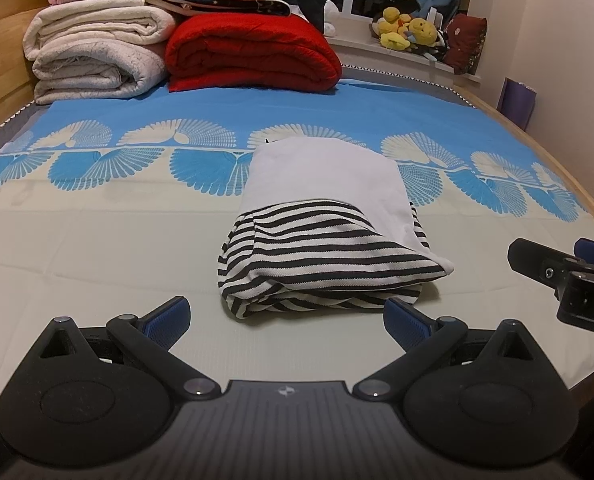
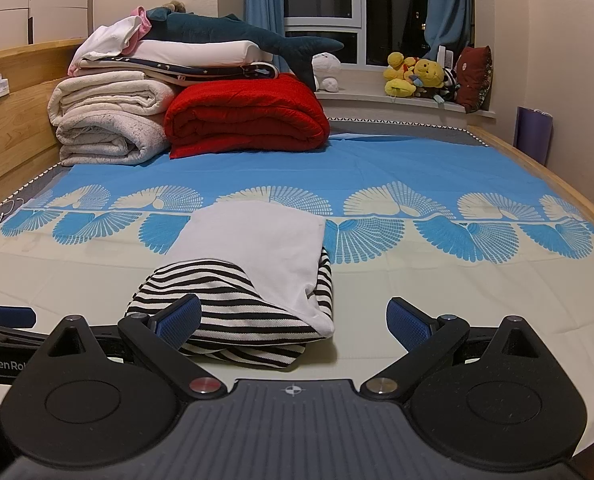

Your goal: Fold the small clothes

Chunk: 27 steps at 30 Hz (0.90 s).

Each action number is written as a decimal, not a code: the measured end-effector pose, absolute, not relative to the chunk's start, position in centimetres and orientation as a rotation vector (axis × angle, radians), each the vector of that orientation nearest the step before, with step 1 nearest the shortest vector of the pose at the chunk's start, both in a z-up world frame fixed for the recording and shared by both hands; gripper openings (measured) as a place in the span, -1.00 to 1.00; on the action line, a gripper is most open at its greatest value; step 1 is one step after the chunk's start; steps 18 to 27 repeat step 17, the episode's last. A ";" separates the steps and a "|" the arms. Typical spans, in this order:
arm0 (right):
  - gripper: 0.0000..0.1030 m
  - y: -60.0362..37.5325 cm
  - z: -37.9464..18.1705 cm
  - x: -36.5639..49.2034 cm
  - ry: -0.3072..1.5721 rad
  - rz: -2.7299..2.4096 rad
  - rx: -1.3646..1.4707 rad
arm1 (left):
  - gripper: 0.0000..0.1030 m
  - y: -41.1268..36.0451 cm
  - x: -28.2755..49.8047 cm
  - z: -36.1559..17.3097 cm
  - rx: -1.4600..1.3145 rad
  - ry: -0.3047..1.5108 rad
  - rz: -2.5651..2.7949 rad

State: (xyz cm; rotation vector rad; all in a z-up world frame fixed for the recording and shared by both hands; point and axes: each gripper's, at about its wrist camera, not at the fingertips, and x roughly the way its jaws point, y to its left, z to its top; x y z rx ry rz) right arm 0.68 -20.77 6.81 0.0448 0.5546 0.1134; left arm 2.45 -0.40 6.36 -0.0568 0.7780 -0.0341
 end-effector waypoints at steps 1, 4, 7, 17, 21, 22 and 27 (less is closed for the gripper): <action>0.91 -20.8 6.8 0.7 0.554 0.112 0.045 | 0.99 -0.3 2.4 6.4 -0.057 0.778 -0.035; 0.91 -20.9 6.8 0.8 0.555 0.116 0.045 | 0.99 -0.3 2.4 6.3 -0.055 0.777 -0.037; 0.91 -20.9 6.8 0.8 0.555 0.117 0.044 | 0.99 -0.2 2.4 6.3 -0.054 0.777 -0.038; 0.91 -20.9 6.7 0.8 0.556 0.119 0.045 | 0.99 -0.2 2.4 6.1 -0.051 0.772 -0.042; 0.91 -20.9 6.7 0.8 0.556 0.119 0.045 | 0.99 -0.2 2.4 6.1 -0.051 0.772 -0.042; 0.91 -20.9 6.7 0.8 0.556 0.119 0.045 | 0.99 -0.2 2.4 6.1 -0.051 0.772 -0.042; 0.91 -20.9 6.7 0.8 0.556 0.119 0.045 | 0.99 -0.2 2.4 6.1 -0.051 0.772 -0.042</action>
